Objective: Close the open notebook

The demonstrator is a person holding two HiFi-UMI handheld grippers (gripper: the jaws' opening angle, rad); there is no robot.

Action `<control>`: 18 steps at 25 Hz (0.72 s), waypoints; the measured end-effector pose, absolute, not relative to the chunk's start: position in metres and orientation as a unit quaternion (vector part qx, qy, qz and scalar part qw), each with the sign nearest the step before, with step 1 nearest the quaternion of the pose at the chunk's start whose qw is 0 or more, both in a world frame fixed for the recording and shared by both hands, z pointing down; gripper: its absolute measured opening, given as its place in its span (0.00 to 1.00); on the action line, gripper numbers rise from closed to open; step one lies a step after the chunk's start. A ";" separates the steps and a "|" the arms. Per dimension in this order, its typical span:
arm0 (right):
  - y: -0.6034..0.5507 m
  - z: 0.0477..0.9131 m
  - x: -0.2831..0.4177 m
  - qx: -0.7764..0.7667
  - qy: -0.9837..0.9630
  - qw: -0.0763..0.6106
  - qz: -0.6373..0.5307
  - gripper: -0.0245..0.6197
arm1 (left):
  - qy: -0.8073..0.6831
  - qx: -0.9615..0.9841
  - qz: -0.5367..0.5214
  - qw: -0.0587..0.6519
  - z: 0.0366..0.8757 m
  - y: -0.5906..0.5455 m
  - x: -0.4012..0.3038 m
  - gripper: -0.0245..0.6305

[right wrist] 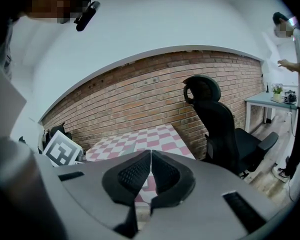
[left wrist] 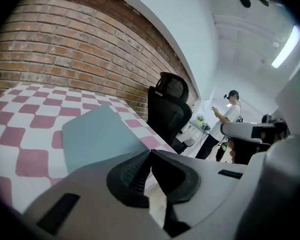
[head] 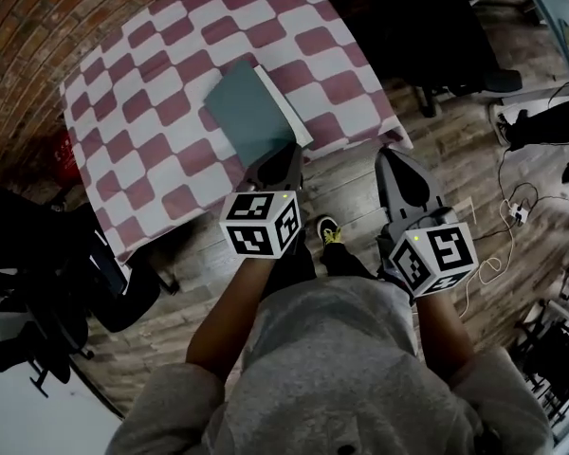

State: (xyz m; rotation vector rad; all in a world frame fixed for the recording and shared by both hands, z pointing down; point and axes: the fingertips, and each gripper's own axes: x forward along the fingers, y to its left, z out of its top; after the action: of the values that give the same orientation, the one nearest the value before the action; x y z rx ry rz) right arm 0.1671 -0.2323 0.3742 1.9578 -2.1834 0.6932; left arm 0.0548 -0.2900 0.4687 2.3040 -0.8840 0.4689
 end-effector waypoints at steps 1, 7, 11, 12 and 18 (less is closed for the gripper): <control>-0.229 0.375 0.170 0.653 -0.718 0.065 0.231 0.08 | -0.329 0.872 0.184 0.312 0.475 -0.291 0.060 0.06; -0.211 0.380 0.180 0.666 -0.705 0.066 0.237 0.08 | -0.313 0.870 0.228 0.306 0.509 -0.291 0.081 0.06; -0.203 0.380 0.181 0.665 -0.705 0.066 0.238 0.08 | -0.305 0.860 0.263 0.313 0.532 -0.285 0.085 0.06; -0.201 0.380 0.180 0.663 -0.706 0.066 0.238 0.08 | -0.304 0.857 0.275 0.311 0.538 -0.282 0.084 0.06; -0.190 0.378 0.184 0.659 -0.711 0.068 0.235 0.08 | -0.311 0.858 0.292 0.286 0.558 -0.268 0.082 0.07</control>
State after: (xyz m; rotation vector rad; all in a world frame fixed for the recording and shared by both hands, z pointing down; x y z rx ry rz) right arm 0.1843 -0.1897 0.3776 1.9864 -2.1422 0.7094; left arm 0.0816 -0.2677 0.5582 2.2953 -0.8303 0.7803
